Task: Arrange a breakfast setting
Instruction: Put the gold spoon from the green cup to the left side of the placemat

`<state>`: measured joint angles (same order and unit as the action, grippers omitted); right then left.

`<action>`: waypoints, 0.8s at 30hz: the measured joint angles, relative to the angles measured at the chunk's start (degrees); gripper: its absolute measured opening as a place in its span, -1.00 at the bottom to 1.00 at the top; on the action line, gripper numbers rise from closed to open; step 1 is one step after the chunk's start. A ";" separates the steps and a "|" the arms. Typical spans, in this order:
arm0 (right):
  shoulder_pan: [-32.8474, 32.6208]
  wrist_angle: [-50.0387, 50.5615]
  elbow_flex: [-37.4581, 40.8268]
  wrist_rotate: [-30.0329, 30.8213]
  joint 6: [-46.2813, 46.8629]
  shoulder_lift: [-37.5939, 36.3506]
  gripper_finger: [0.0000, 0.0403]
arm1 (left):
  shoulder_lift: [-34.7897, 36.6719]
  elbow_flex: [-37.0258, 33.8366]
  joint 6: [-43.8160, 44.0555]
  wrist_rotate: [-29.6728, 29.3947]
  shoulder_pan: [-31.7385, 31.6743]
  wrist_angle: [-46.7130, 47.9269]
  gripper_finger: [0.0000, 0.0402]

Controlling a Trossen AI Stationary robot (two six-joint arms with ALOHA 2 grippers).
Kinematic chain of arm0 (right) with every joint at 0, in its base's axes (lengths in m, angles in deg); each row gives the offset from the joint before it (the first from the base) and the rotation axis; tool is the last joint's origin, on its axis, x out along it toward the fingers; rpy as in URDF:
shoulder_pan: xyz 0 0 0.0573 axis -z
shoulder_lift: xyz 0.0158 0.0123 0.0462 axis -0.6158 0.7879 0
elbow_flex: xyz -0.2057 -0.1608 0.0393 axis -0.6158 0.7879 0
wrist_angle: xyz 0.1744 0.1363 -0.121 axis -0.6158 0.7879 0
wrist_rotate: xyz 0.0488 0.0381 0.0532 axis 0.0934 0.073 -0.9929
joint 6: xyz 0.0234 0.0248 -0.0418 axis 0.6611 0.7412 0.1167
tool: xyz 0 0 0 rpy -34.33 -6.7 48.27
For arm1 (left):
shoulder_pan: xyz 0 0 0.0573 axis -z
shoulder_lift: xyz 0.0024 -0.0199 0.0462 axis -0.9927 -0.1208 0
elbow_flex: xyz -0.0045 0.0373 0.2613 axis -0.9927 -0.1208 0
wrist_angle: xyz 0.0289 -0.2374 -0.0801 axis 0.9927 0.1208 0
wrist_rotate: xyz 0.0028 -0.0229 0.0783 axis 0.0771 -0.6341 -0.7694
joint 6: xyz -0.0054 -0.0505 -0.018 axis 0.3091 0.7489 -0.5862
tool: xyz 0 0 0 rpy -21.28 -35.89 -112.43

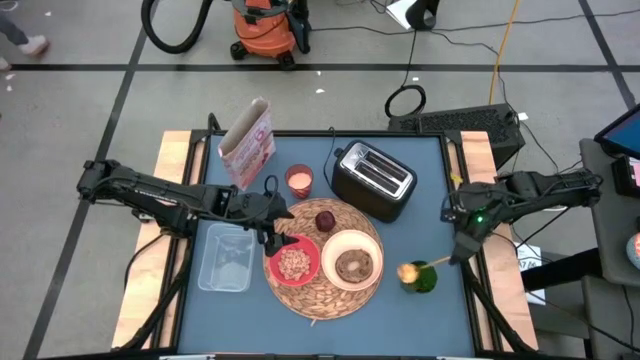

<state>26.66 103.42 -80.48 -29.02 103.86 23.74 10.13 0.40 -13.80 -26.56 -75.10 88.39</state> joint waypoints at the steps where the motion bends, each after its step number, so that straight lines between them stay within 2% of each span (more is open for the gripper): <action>1: 0.00 -1.86 0.00 1.12 -1.09 0.00 -0.91 | 0.00 0.00 0.00 0.00 0.00 0.00 0.92; 9: 0.00 -14.30 0.00 14.96 -11.94 0.43 -0.91 | 0.02 0.00 0.00 0.02 0.00 0.00 0.92; 18: 0.02 -31.79 0.00 35.84 -29.11 5.03 -0.91 | 0.00 0.00 0.00 0.02 0.00 0.00 0.92; 24: 0.04 -51.22 0.00 40.81 -46.23 10.73 -0.91 | 0.00 0.00 0.00 0.01 0.00 -0.12 0.92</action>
<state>26.70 52.20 -80.48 11.79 57.63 34.47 10.13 0.40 -13.80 -26.56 -75.10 88.26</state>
